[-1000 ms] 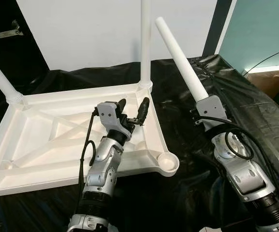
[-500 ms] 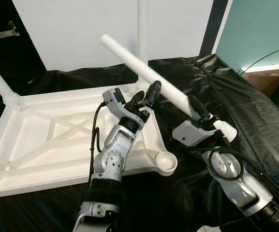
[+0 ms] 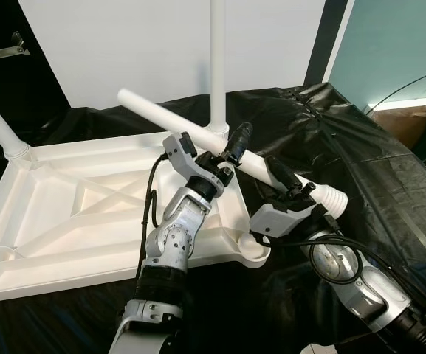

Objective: Building children table

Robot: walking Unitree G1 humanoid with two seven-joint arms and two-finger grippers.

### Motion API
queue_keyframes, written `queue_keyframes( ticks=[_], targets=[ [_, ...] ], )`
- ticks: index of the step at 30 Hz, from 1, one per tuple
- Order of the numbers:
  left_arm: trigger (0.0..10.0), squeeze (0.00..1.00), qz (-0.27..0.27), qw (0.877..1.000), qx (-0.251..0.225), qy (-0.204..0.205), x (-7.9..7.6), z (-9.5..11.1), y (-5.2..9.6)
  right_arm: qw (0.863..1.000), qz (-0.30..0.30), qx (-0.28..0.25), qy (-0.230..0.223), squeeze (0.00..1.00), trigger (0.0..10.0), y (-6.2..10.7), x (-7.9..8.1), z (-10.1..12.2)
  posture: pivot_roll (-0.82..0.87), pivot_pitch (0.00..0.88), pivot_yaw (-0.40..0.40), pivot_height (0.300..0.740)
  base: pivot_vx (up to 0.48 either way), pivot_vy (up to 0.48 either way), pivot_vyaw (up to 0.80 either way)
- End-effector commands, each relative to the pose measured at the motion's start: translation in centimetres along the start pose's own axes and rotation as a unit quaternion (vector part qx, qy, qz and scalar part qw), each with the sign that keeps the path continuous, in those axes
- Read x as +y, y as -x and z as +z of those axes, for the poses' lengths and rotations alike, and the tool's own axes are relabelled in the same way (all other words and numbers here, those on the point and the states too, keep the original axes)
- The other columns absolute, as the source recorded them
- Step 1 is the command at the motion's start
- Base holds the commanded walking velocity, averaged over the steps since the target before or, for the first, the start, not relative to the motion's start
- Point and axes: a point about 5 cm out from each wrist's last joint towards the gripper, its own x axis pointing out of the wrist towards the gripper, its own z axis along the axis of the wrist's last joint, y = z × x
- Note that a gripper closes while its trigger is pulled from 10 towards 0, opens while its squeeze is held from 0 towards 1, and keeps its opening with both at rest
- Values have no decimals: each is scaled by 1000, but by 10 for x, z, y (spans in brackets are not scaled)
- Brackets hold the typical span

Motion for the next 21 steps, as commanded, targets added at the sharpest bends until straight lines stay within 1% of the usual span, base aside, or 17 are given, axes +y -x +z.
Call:
queue_keyframes(
  ticks=[1,2,3,5,11,15,19,20,21],
  targets=[
    [10000,0,-46,999,-12,-3,-7,3,-4,1000,7,-5,3,0,10000,2,2,0,-111,16,24,740,0,0,0],
    [0,0,-42,999,-25,0,-6,7,-5,1000,6,-4,5,0,10000,3,2,-1,-111,16,24,740,0,0,0],
    [0,0,-42,999,-25,0,-6,7,-5,1000,6,-4,5,0,10000,3,2,-1,-111,16,24,740,0,0,0],
    [0,0,-42,998,-43,-5,-6,11,-4,1000,5,-2,8,0,10000,5,1,-3,-113,17,24,740,0,0,0],
    [0,0,-46,998,-49,-6,-7,12,-3,1000,4,-1,10,0,10000,5,1,-4,-115,17,23,740,0,0,0],
    [0,0,-55,997,-61,0,-9,12,2,1000,-3,8,-1,0,10000,6,4,-4,-119,28,24,740,0,0,0],
    [0,0,-56,996,-65,2,-9,12,3,1000,-3,15,-15,0,10000,7,5,-4,-118,31,27,740,0,0,0],
    [0,0,-55,996,-66,4,-9,13,3,1000,-4,18,-24,1000,10000,7,5,-4,-118,31,27,740,0,0,0],
    [0,0,-55,996,-66,4,-9,13,3,1000,-4,18,-24,1000,10000,7,5,-4,-118,31,27,740,0,0,0]
  ],
)
